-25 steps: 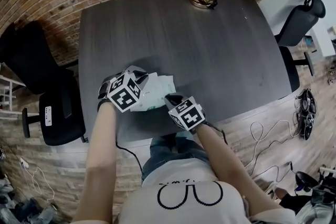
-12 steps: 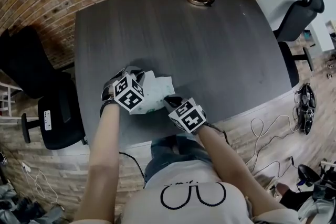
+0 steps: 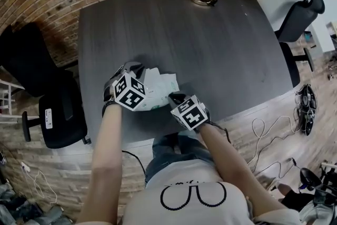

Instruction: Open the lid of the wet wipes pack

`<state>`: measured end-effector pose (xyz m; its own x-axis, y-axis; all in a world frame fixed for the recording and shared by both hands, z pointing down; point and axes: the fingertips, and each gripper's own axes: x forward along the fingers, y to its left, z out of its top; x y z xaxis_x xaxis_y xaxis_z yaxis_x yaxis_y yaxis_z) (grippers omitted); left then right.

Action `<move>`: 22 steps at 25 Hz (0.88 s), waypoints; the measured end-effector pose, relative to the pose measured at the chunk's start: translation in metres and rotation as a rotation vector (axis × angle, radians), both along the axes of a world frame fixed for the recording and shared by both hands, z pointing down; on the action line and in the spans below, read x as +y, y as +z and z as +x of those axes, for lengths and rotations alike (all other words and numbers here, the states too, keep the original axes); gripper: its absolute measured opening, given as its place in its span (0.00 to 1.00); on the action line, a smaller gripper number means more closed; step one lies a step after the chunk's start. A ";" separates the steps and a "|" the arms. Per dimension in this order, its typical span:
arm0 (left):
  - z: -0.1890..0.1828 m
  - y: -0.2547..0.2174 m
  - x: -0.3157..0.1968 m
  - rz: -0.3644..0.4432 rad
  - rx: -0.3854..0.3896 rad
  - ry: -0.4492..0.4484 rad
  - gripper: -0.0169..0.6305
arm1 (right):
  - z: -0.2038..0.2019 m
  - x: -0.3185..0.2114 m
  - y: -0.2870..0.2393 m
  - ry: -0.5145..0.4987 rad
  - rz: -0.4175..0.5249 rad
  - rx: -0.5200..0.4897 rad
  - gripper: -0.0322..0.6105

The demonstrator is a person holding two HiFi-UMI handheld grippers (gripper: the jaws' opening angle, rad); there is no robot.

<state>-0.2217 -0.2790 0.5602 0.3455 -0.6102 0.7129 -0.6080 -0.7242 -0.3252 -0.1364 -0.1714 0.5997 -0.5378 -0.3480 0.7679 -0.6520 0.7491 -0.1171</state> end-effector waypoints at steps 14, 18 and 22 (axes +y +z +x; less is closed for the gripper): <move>-0.046 -0.077 0.059 0.178 0.395 -0.204 0.06 | 0.017 0.002 -0.077 0.215 0.217 -0.028 0.05; -0.056 -0.098 0.079 0.214 0.494 -0.241 0.02 | 0.018 0.003 -0.122 0.247 0.342 -0.063 0.05; -0.063 -0.127 0.093 0.266 0.572 -0.269 0.02 | 0.019 0.005 -0.165 0.239 0.465 -0.069 0.05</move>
